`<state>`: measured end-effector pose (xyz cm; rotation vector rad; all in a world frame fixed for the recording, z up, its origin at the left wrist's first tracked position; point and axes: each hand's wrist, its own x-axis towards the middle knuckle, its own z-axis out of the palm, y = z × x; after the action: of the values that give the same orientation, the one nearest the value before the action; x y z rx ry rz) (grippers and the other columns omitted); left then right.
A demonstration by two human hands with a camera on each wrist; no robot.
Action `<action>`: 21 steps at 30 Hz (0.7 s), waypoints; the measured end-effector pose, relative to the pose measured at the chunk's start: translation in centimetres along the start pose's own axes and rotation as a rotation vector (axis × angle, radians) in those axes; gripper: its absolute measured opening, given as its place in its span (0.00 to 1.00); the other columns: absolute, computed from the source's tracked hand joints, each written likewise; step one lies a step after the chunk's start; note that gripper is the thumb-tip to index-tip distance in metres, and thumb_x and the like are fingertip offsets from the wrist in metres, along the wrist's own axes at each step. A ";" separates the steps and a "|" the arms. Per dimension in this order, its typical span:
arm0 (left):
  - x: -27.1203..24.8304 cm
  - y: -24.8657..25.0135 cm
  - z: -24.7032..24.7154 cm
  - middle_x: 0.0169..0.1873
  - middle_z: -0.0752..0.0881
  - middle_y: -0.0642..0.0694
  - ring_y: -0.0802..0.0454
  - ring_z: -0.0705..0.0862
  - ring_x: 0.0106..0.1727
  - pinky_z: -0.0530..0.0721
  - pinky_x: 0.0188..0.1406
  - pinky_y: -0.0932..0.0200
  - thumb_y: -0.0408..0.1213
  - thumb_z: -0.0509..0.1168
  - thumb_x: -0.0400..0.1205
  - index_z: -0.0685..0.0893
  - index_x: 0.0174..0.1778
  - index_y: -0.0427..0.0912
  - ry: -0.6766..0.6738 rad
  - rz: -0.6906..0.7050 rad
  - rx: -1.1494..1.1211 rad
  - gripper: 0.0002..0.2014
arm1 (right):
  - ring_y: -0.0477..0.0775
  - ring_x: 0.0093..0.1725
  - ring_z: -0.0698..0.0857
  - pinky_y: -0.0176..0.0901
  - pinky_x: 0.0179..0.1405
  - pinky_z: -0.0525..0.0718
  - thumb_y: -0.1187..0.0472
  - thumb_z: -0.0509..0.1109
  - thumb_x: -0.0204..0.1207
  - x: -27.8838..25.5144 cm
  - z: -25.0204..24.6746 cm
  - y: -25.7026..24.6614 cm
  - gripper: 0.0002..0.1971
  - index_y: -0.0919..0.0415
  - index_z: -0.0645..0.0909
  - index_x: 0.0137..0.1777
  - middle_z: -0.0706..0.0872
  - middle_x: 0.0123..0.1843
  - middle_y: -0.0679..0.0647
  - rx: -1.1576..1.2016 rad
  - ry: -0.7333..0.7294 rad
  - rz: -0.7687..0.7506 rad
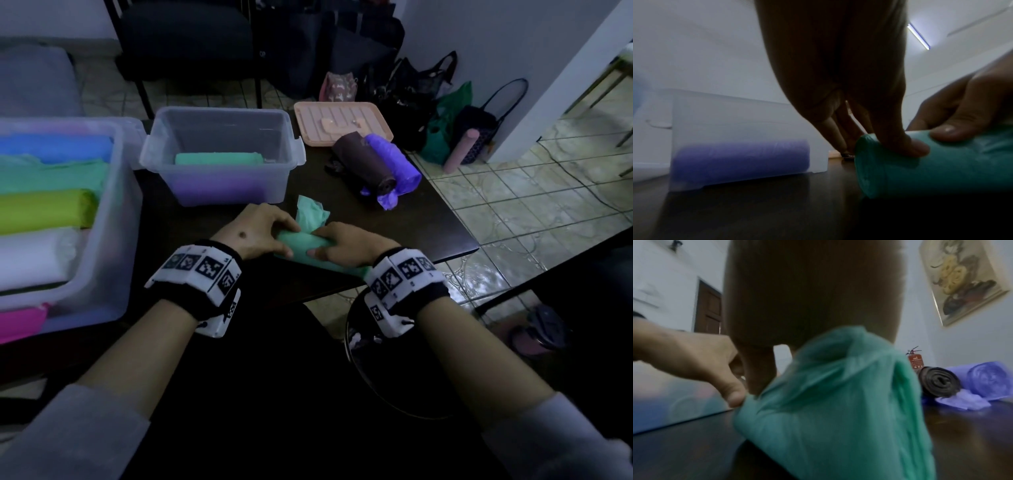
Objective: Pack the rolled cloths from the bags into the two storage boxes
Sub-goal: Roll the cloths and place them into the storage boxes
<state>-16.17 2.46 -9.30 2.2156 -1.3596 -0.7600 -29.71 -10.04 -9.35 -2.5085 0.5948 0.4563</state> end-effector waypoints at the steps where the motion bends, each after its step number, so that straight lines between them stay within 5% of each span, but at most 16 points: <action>1: 0.1 0.1 0.1 0.61 0.82 0.52 0.58 0.77 0.61 0.70 0.62 0.65 0.35 0.77 0.69 0.83 0.64 0.46 0.001 -0.001 0.008 0.26 | 0.57 0.67 0.78 0.37 0.60 0.70 0.50 0.63 0.81 0.2 -0.2 0.0 0.22 0.59 0.75 0.71 0.79 0.67 0.59 0.020 -0.021 0.018; 4: 0.7 0.2 0.0 0.65 0.81 0.48 0.53 0.78 0.65 0.69 0.60 0.67 0.36 0.75 0.73 0.81 0.67 0.47 -0.024 -0.026 0.036 0.25 | 0.59 0.72 0.73 0.45 0.70 0.70 0.48 0.64 0.80 0.3 0.0 -0.2 0.27 0.58 0.68 0.76 0.74 0.73 0.60 -0.020 0.050 0.048; 8: 1.9 0.2 -0.6 0.67 0.81 0.48 0.51 0.78 0.68 0.68 0.60 0.67 0.39 0.74 0.74 0.80 0.68 0.48 -0.063 -0.086 0.051 0.24 | 0.60 0.65 0.74 0.53 0.62 0.76 0.51 0.68 0.76 -0.5 1.7 -0.6 0.23 0.56 0.71 0.69 0.75 0.64 0.57 -0.154 0.374 -0.039; 12: 2.7 -0.2 -0.7 0.67 0.81 0.48 0.51 0.77 0.68 0.71 0.68 0.58 0.41 0.71 0.77 0.79 0.69 0.47 -0.111 -0.130 0.010 0.23 | 0.60 0.66 0.74 0.52 0.62 0.73 0.51 0.74 0.71 -0.6 2.9 -0.3 0.32 0.57 0.68 0.74 0.74 0.67 0.58 -0.182 0.331 -0.049; 21: 1.8 -1.2 -0.1 0.69 0.79 0.47 0.49 0.76 0.69 0.71 0.70 0.55 0.36 0.78 0.68 0.81 0.66 0.49 -0.001 -0.092 -0.030 0.29 | 0.59 0.76 0.68 0.41 0.74 0.63 0.48 0.71 0.75 1.3 0.0 0.5 0.33 0.57 0.67 0.78 0.67 0.76 0.60 -0.019 0.074 0.029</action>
<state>-14.63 1.40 -10.35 2.2679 -1.2462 -0.8084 -28.83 -10.81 -10.07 -2.5471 0.6592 0.3830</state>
